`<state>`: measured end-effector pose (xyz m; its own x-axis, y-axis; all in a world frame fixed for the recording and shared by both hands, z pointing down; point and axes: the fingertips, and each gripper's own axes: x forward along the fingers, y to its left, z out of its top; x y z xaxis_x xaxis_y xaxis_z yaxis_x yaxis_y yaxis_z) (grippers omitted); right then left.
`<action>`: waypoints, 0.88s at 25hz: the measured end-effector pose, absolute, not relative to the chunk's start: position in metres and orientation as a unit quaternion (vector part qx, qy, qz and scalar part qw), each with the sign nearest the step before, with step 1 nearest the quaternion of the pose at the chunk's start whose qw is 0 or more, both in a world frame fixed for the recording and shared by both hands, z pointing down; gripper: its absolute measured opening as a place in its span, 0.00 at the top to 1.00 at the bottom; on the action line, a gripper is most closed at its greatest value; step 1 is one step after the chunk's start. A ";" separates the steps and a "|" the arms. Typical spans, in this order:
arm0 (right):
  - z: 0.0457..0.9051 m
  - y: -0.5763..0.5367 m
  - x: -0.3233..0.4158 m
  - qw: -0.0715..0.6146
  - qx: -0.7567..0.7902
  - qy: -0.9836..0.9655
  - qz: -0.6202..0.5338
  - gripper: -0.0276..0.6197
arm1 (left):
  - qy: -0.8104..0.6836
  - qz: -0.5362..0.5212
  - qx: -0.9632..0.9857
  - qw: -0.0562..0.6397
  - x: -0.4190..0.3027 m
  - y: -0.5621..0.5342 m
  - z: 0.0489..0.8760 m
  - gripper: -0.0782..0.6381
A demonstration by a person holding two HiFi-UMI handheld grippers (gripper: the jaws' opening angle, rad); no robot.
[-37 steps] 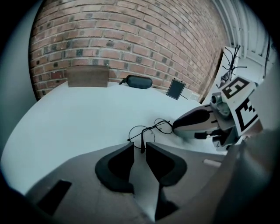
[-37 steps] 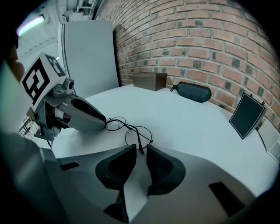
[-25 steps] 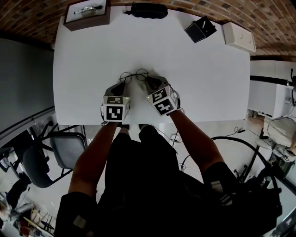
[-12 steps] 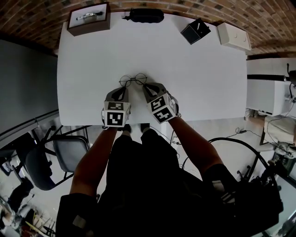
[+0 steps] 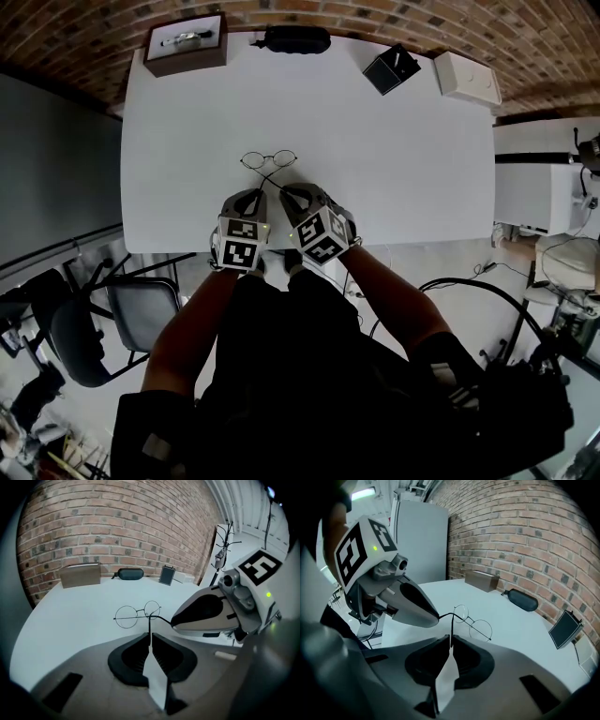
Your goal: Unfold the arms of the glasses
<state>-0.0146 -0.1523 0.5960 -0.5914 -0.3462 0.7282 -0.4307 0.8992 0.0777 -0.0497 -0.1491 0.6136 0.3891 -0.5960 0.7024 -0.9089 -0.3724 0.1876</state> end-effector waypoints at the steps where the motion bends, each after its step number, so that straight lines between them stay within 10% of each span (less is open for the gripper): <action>1: 0.601 -0.149 -0.015 0.401 0.212 -0.890 0.045 0.92 | -0.477 0.275 0.784 0.287 -0.048 -0.147 0.616 0.84; 22: 0.643 -0.147 -0.013 0.418 0.206 -0.883 0.049 0.91 | -0.427 0.291 0.799 0.308 -0.028 -0.130 0.650 0.71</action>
<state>-0.0133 -0.1467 0.6430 -0.5654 -0.3223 0.7592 -0.4043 0.9106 0.0856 -0.0283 -0.1296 0.6502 0.4653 -0.5028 0.7285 -0.8616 -0.4459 0.2426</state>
